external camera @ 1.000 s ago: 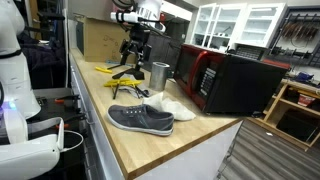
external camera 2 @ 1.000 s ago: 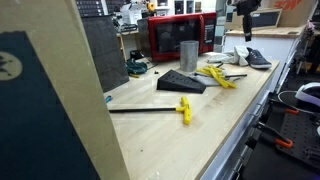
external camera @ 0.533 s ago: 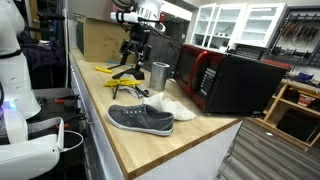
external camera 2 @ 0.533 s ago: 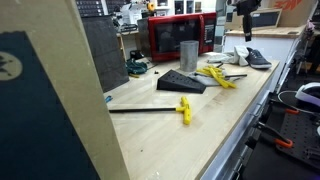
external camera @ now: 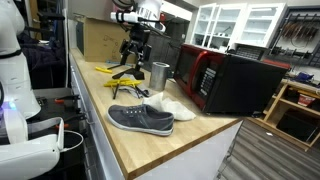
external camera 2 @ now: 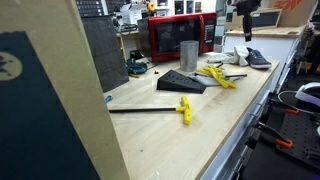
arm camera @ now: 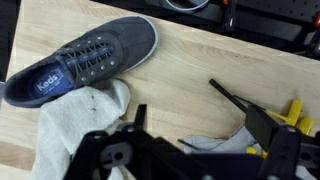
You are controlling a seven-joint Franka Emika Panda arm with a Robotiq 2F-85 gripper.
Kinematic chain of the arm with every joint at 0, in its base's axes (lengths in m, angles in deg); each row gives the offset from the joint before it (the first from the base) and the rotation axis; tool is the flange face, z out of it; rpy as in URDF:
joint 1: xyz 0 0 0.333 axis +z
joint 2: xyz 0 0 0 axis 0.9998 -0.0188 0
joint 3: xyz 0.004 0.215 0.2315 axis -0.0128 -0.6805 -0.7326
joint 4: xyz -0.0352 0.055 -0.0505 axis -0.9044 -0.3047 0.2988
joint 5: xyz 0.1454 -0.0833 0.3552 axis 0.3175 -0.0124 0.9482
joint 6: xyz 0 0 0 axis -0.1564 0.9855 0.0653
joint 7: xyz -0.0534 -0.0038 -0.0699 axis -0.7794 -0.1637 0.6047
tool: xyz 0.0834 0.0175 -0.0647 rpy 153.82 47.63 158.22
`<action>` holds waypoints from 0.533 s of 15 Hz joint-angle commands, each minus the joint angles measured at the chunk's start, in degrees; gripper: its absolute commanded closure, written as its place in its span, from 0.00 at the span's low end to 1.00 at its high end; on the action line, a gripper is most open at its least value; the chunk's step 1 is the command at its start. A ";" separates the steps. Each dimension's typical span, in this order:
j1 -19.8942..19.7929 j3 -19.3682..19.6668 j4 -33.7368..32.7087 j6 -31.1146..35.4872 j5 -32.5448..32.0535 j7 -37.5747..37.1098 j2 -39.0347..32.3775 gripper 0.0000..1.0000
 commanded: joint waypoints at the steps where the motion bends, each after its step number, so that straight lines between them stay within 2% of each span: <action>1: -0.73 -0.73 -0.09 -0.12 0.18 0.14 -0.05 0.00; 8: -0.05 -1.62 0.03 0.64 1.85 -2.02 -1.20 0.00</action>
